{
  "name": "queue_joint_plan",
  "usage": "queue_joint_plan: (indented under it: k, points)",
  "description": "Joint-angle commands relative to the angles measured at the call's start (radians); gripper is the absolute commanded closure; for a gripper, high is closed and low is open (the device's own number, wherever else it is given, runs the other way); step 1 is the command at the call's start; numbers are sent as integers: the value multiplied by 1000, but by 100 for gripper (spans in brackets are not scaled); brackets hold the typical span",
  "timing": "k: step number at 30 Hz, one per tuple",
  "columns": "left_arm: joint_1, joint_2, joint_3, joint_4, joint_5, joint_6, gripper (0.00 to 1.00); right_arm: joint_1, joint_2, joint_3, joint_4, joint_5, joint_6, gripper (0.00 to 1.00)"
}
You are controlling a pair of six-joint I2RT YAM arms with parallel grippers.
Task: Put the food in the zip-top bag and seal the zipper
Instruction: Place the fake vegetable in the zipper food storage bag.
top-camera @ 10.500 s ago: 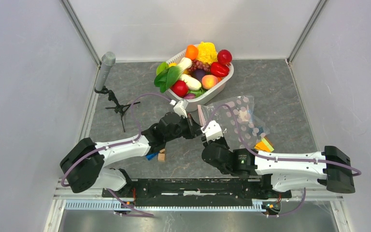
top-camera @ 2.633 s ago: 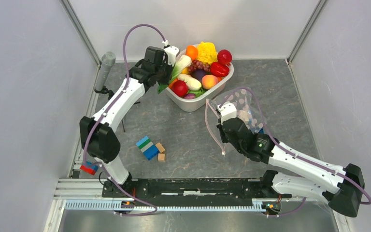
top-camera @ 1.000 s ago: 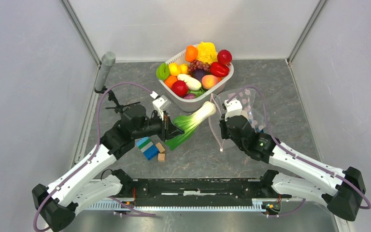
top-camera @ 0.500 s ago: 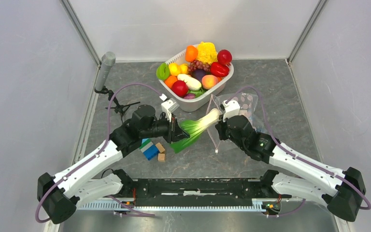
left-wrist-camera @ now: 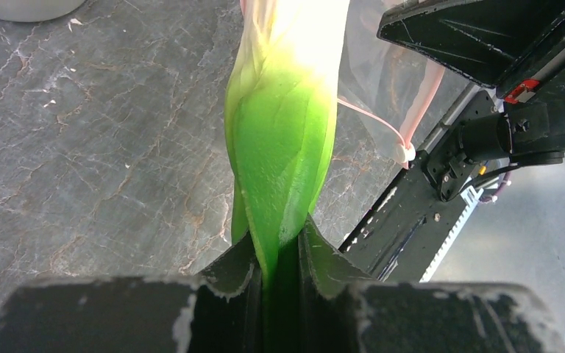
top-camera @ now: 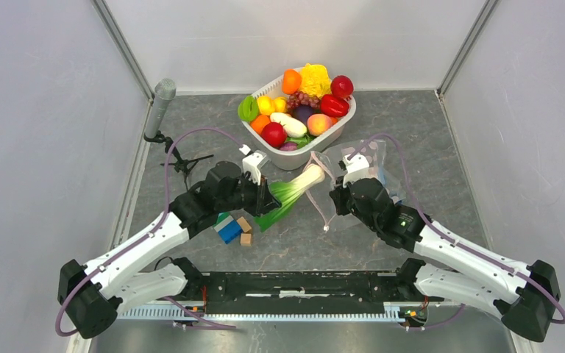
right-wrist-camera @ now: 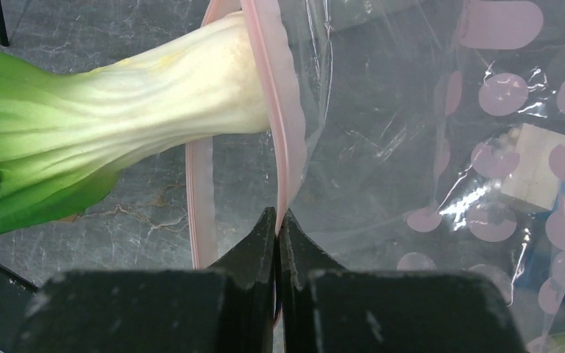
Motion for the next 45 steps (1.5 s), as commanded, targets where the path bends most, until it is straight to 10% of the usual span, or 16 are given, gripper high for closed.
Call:
queue_joint_plan:
  k: [1,24,34,45]
  points:
    - [-5,-5,24,4,-22,3,98,0,-14,13,36,-23,-3,95]
    - [-127,280,333,-114,-13,27,96,151,29,94,-17,-146,-165,94]
    - [-126,332,355,-29,-96,-17,70,161,-48,59,51,-270,-145,95]
    - [-127,433,488,-120,249,96,66,162,-138,-14,124,-311,-212,97]
